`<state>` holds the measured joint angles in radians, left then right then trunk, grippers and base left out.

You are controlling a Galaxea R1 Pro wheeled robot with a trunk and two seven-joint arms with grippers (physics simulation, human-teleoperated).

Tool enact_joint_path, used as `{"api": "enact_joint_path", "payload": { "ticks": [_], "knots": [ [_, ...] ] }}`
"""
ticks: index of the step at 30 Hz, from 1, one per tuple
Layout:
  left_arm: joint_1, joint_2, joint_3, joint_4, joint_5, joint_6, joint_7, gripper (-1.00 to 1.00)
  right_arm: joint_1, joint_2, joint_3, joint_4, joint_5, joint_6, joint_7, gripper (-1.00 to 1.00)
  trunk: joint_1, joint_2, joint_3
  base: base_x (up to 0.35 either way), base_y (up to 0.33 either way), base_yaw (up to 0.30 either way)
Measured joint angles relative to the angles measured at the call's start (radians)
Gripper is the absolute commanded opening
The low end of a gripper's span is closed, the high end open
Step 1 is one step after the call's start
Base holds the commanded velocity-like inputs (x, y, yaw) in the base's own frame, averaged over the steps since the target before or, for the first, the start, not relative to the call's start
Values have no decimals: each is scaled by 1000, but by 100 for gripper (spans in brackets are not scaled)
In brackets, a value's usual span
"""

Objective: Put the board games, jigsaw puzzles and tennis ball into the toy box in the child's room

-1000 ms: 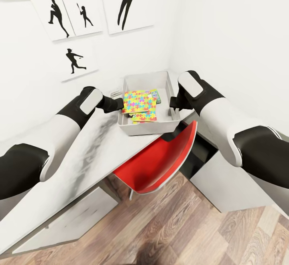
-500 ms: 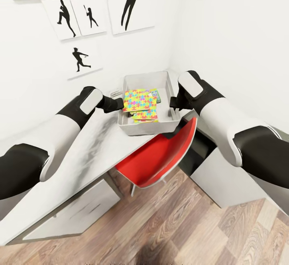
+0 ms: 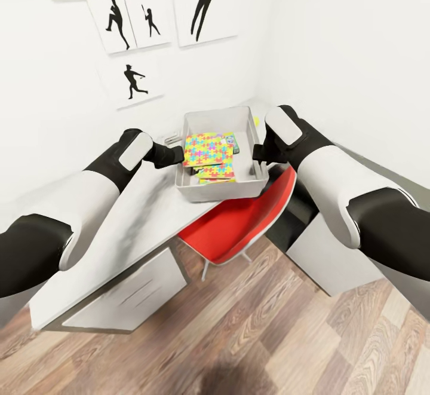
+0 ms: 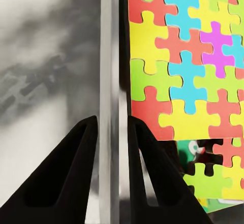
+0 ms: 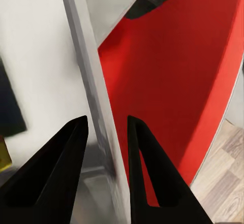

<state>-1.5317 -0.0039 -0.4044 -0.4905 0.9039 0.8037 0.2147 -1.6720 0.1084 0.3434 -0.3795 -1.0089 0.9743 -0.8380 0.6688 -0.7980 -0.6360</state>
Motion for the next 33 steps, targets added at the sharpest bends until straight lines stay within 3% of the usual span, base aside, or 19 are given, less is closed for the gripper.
{"api": "enact_joint_path", "payload": {
  "ticks": [14,33],
  "knots": [
    [0,1,-1,0,2,0,0,-100,0,0,0,0,0,0,0,-100,0,0,0,-186,191,0],
    [0,-1,1,0,-2,1,0,-100,0,0,0,0,0,0,0,-100,0,0,0,-96,268,0]
  ]
}}
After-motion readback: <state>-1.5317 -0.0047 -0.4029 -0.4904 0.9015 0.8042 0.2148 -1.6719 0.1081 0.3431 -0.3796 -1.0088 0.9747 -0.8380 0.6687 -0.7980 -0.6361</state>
